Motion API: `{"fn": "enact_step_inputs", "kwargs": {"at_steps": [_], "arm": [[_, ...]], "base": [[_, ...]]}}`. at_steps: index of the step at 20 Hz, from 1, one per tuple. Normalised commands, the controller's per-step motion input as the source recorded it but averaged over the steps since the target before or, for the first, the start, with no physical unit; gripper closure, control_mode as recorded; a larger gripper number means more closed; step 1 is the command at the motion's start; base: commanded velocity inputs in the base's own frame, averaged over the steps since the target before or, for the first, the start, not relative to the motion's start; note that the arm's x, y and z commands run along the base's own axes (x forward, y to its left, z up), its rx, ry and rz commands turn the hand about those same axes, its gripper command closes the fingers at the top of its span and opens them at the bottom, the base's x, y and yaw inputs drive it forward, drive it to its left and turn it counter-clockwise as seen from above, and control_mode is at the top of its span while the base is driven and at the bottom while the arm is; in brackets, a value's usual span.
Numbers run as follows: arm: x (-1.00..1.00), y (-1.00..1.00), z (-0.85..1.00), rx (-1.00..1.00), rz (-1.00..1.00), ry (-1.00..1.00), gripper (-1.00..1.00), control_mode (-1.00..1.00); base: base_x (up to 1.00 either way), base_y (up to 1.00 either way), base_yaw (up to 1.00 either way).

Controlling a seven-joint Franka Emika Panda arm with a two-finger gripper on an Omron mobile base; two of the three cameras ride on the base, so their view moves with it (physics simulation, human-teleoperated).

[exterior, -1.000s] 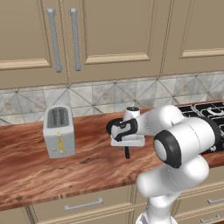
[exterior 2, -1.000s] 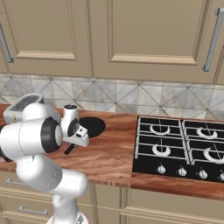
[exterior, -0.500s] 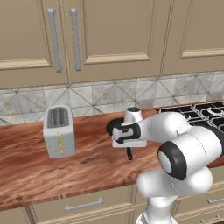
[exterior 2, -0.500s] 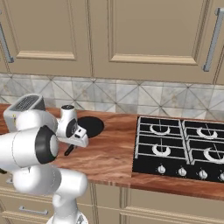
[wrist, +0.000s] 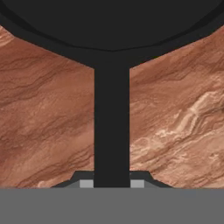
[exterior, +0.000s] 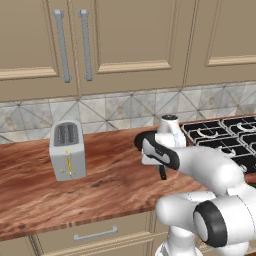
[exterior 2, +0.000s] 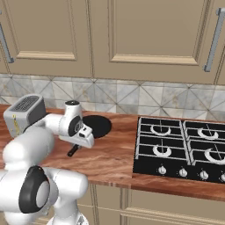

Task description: Place both pans onto different burners. Then place the lemon and the fish on different pans.

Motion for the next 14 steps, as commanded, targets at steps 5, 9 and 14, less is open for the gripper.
{"fn": "enact_step_inputs", "kwargs": {"at_steps": [5, 9, 14], "arm": [[-0.44, -0.53, 0.36, -0.02, -0.08, 0.01, 1.0, -1.0], [-0.46, -0.6, 0.31, -0.03, -0.1, 0.02, 1.0, -1.0], [-0.4, -0.62, 0.28, -0.02, -0.11, 0.03, 1.0, -1.0]], "base": [[0.0, 0.0, 0.0], [0.0, 0.0, 0.0], [0.0, 0.0, 0.0]]}}
